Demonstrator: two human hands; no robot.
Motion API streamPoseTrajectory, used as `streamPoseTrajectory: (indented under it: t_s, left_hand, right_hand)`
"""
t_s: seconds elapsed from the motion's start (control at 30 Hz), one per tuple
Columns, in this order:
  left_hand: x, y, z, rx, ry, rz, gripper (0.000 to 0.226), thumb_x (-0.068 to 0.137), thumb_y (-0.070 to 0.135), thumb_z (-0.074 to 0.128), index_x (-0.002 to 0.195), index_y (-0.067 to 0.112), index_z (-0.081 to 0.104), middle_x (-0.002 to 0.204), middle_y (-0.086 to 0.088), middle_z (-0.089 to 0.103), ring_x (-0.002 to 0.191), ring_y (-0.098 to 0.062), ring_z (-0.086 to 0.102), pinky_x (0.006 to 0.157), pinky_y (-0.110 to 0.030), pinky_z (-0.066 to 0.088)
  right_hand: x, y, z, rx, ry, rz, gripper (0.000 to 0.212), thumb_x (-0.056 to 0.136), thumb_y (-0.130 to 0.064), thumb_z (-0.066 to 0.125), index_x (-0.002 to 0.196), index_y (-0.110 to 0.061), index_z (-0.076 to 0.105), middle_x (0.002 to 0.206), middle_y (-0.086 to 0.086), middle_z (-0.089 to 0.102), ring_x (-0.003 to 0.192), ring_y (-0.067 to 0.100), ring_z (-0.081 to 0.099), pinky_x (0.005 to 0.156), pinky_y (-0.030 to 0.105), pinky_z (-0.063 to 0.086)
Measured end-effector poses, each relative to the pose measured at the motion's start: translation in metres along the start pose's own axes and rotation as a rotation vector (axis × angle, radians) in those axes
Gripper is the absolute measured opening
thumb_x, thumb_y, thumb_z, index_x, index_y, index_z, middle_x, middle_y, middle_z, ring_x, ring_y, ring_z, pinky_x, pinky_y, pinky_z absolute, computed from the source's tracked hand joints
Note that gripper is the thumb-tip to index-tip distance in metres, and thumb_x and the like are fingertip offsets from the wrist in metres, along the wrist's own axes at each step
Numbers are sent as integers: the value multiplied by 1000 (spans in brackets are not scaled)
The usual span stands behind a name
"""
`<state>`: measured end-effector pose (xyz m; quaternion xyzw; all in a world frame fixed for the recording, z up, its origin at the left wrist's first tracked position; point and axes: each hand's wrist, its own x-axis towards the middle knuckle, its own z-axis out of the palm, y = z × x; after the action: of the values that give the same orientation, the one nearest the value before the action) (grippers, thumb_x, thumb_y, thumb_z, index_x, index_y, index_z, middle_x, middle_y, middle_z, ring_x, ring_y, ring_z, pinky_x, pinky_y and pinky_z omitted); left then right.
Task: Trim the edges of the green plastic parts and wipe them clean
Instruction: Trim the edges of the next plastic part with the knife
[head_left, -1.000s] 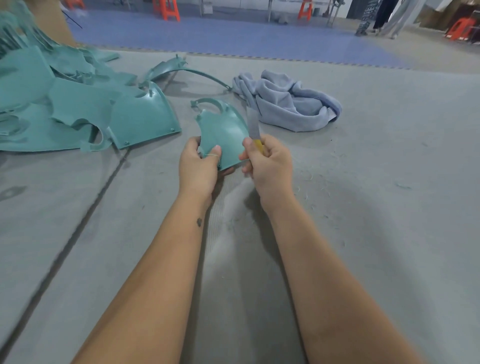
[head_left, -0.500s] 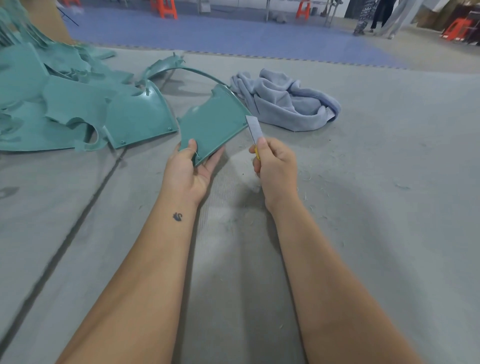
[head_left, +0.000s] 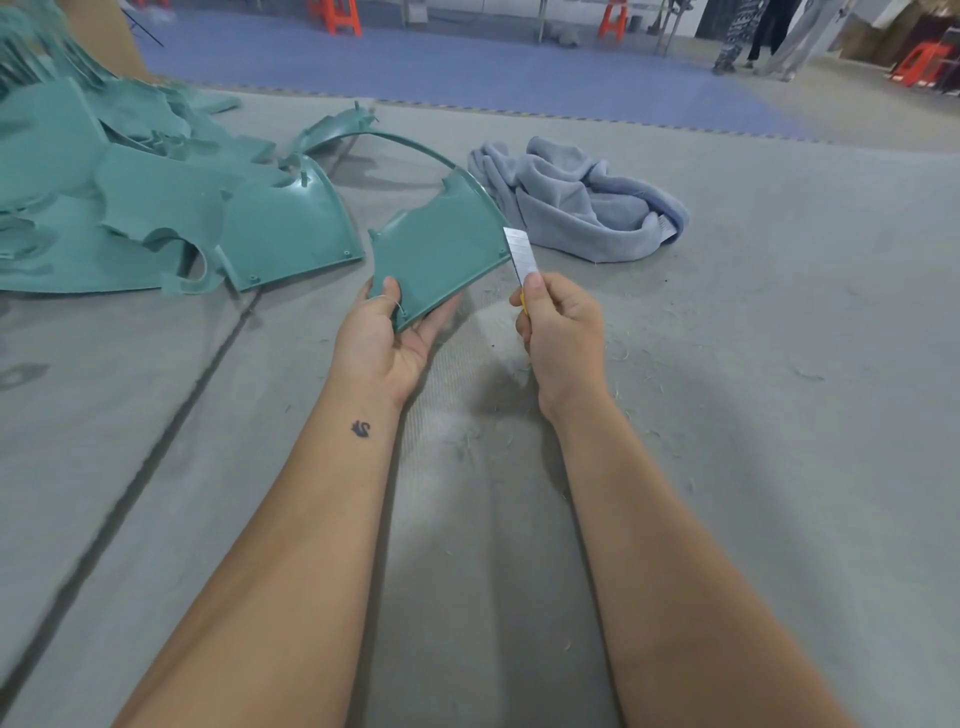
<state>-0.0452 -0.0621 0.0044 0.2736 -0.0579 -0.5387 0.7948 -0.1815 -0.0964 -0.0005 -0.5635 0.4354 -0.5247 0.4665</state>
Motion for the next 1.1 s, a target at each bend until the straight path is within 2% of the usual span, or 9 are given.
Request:
streamPoseTrajectory:
  t_s: [0.2,0.37,0.47,0.57,0.63,0.9,1.0,1.1]
  left_hand:
    - [0,0,0,-8,13,7,22,105,9,34,104,7,56,82,-11,74,76,-28,71,57,-40,60]
    - [0,-2,0,2,18,10,22,105,8,34,103,7,56,90,-13,71,88,-32,68,66,-42,61]
    - [0,-2,0,6,20,5,22,104,8,34,102,7,56,87,-13,72,85,-31,68,64,-41,61]
    - [-1,-2,1,2,18,-4,21,104,8,35,102,7,56,91,-13,70,84,-30,68,62,-41,61]
    - [-1,-2,1,9,17,-9,21,104,8,35,102,8,56,88,-12,72,84,-29,69,60,-40,61]
    - [1,-4,0,41,7,18,22,105,8,33,101,11,55,78,-7,75,72,-24,73,61,-39,61]
    - [2,-4,-1,48,1,33,22,105,8,33,102,12,55,77,-6,75,71,-24,73,60,-39,61]
    - [3,-5,-1,45,0,41,22,105,8,32,102,12,54,76,-5,75,70,-24,73,58,-38,60]
  right_hand:
    - [0,1,-3,-26,-47,13,36,100,-21,48,65,-20,54,48,-9,38,47,7,32,46,19,29]
    - [-3,2,1,-212,-165,-45,35,98,-20,52,63,-19,56,45,-13,38,47,6,34,50,22,31]
    - [-4,1,-1,-95,-158,-24,36,98,-20,51,63,-20,58,46,-11,39,45,5,33,46,18,30]
    - [0,-1,-4,133,-38,42,34,101,-21,49,68,-19,59,48,-7,39,44,6,32,42,16,27]
    - [1,-1,-5,169,1,70,33,102,-22,47,71,-17,59,49,-6,39,44,6,32,41,16,28]
    - [-1,2,0,-72,-53,4,36,100,-19,49,65,-18,53,44,-12,36,45,6,31,45,19,28]
    - [-2,2,2,-177,-82,-29,37,99,-19,50,62,-20,52,46,-11,35,47,8,30,49,24,28]
    - [-2,2,3,-196,-88,-26,38,99,-19,51,61,-21,51,47,-11,35,47,8,29,50,25,27]
